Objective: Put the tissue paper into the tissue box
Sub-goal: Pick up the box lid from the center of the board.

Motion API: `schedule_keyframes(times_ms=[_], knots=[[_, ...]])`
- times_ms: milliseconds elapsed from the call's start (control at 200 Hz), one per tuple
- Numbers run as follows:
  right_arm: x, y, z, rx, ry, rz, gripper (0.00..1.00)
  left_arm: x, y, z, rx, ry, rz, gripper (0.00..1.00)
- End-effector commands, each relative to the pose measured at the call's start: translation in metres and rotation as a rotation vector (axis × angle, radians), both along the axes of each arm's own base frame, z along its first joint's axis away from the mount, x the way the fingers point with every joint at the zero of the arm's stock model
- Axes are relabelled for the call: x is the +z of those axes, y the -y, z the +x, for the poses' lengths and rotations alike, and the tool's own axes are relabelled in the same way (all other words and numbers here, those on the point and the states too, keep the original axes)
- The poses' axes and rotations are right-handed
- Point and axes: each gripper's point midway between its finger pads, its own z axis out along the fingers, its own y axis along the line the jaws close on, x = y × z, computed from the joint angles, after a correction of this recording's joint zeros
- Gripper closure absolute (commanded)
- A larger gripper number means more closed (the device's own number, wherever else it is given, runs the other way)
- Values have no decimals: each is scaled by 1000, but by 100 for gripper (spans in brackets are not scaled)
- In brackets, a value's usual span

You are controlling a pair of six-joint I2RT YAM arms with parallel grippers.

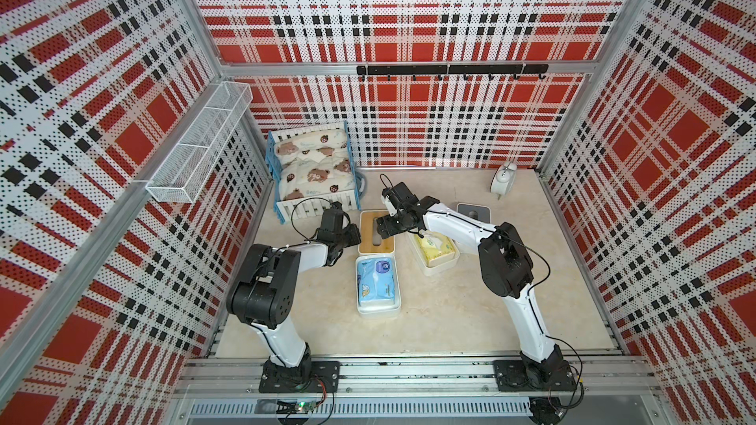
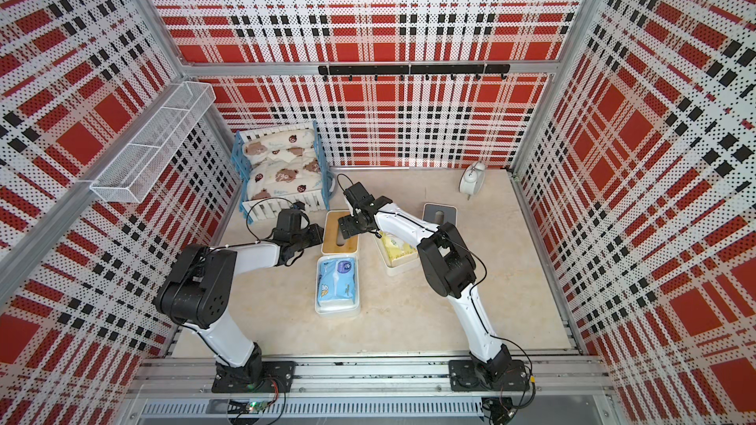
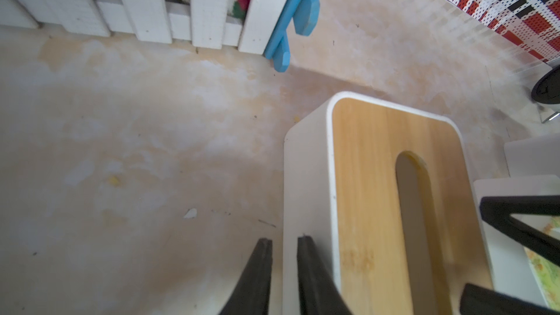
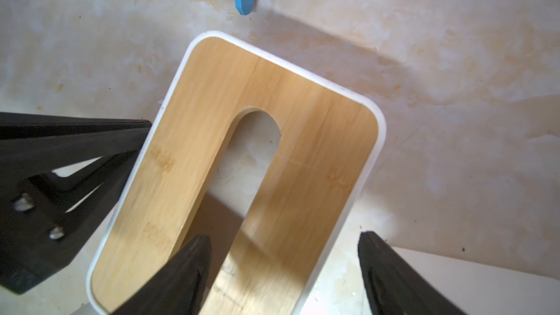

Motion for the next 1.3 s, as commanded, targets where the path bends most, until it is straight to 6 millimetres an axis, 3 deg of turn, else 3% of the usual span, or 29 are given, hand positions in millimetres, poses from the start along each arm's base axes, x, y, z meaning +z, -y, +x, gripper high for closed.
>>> schedule_keyframes(times_ms=[0,160,291,456,706,882,1092,1293], knots=[[3,6,-3,-14,10,-33,17,7,1,0,3,15,6,78],[-9,-2,-3,-1,-17,-41,18,12,-1,-2,13,29,8,77],[-13,-7,-2,0,-24,-30,38,20,-4,-5,24,56,7,78],[-17,-9,0,-3,-33,-28,44,41,-14,-14,58,125,4,78],[-22,-14,-1,7,-56,-26,27,66,-35,-40,118,204,-23,79],[-20,-16,-1,8,-56,-21,25,82,-37,-58,132,248,-61,80],[-5,-25,-5,22,-43,13,19,86,-42,-73,149,264,-66,82],[5,-31,-8,35,-38,51,16,80,-44,-73,153,251,-60,82]])
